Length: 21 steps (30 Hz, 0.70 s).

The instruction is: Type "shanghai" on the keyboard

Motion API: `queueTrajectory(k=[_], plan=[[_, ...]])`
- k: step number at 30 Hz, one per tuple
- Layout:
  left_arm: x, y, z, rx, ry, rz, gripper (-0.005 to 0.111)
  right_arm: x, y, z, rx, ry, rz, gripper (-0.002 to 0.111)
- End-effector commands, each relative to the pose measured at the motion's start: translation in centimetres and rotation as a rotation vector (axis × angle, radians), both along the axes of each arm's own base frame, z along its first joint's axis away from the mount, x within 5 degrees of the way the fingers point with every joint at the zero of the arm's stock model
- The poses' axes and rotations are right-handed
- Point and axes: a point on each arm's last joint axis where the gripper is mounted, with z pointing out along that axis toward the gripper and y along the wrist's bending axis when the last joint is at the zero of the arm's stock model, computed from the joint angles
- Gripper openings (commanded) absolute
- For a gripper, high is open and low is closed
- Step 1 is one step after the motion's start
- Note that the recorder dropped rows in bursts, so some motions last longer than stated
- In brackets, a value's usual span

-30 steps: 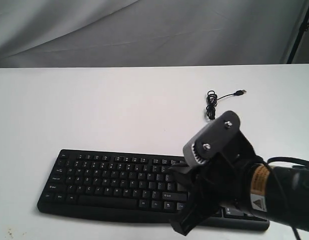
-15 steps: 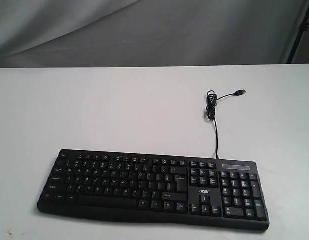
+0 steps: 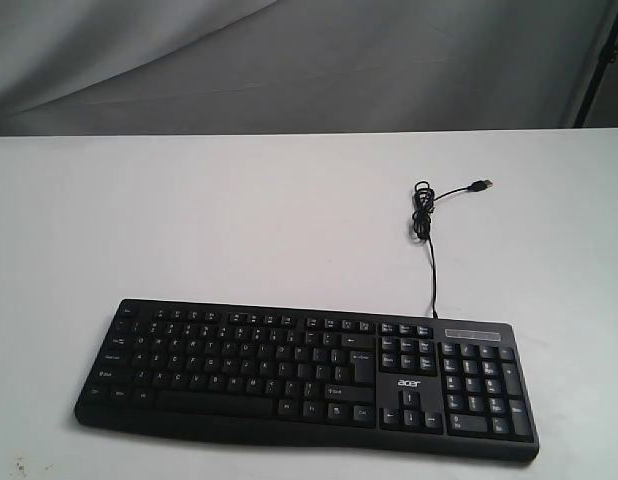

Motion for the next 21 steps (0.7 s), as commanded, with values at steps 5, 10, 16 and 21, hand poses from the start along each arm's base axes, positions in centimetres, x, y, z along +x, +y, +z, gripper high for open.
queueTrajectory(k=[5,10,16,21], plan=[[0.0,0.0,-0.1,-0.003,-0.004,-0.003,0.000,-0.2,-0.3,-1.2,-0.009,0.116,-0.033,0.000],[0.0,0.0,-0.1,-0.003,-0.004,-0.003,0.000,-0.3,-0.5,-1.7,-0.036,0.173,-0.049,0.000],[0.0,0.0,-0.1,-0.003,-0.004,-0.003,0.000,-0.3,-0.5,-1.7,-0.032,0.174,-0.048,0.000],[0.0,0.0,-0.1,-0.003,-0.004,-0.003,0.000,-0.3,-0.5,-1.7,-0.032,0.174,-0.048,0.000]])
